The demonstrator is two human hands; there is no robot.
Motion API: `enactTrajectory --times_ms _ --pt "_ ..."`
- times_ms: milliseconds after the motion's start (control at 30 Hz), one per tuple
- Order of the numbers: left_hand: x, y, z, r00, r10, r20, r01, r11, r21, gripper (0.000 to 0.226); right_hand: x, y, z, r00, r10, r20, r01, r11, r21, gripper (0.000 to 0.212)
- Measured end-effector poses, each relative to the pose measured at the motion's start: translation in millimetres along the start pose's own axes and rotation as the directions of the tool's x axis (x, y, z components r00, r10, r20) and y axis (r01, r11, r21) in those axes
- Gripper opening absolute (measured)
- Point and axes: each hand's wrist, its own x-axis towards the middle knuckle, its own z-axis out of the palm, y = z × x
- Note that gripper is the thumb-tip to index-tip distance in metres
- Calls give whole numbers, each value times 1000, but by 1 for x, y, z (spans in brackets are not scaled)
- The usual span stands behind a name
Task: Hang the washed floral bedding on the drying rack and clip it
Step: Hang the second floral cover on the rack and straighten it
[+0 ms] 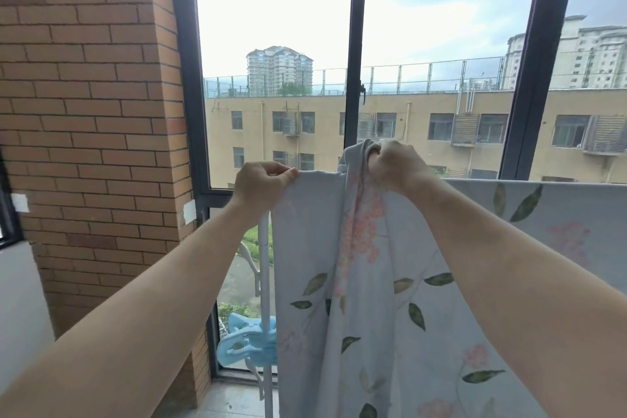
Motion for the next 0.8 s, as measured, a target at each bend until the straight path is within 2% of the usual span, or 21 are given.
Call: enactTrajectory --times_ms 100,200,300,367,500,600,667,733,800 --pt "-1 -1 3 999 -28 -40 27 999 -39 14 5 1 2 1000 -6 -12 6 1000 -13 32" --pt "0 4 2 998 -43 -51 40 998 -48 17 12 3 -5 998 53 -42 -59 984 -168 36" --pt "-2 8 6 998 -38 -43 37 999 -19 16 17 6 -8 987 145 72 -131 976 -173 44" --pt "-4 8 10 998 -34 -53 34 999 -11 16 16 5 -7 974 155 167 -133 982 -136 44" --pt "-6 6 14 995 -39 -88 37 999 -27 15 15 -4 -8 967 84 242 -100 994 53 38" --pt "-6 5 11 994 -48 -96 45 998 -37 14 17 -17 -8 951 71 299 -131 974 186 31" --pt "-7 6 9 994 -61 -96 56 997 -58 13 20 -28 -7 942 49 333 -123 971 207 28" --pt "-8 6 9 993 -88 -84 80 992 -92 12 23 -39 -3 930 29 366 -129 960 250 30" --pt "-9 7 9 989 -128 -78 118 985 -127 13 26 -49 0 916 8 402 -168 916 364 32"
